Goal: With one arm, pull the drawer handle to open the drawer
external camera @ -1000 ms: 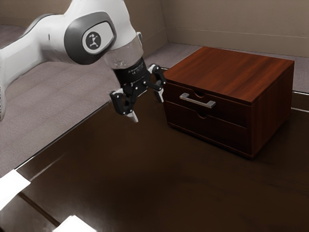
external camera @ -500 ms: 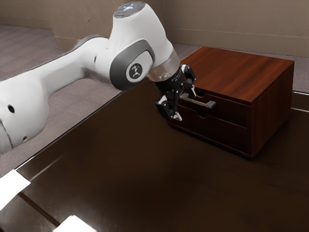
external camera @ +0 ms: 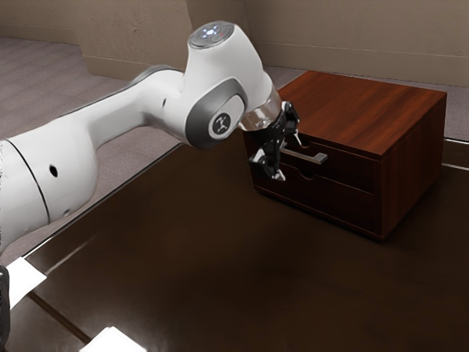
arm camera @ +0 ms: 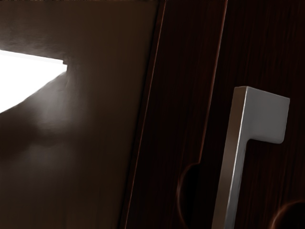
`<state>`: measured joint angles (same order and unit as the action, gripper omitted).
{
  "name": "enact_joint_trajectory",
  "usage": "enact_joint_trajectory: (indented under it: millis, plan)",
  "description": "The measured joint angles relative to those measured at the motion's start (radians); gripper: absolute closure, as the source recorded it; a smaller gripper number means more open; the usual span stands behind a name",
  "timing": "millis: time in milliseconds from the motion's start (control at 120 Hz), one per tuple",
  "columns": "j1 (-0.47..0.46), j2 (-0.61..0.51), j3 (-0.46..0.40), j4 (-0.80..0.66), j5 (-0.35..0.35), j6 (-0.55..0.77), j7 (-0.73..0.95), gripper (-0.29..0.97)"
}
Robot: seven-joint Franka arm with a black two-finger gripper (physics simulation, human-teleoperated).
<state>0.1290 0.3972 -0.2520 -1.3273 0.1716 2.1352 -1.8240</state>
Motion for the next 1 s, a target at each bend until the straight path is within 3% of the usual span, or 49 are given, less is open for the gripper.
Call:
enact_joint_trajectory:
  millis: [200,567,1000]
  plan:
    - [0.007,0.036,0.001,-0.002,0.001,0.037,-0.025,0.1]
    - [0.012,0.034,-0.001,-0.012,-0.001,0.047,-0.055,0.29]
    - [0.016,-0.002,-0.003,-0.03,-0.008,-0.06,-0.079,0.32]
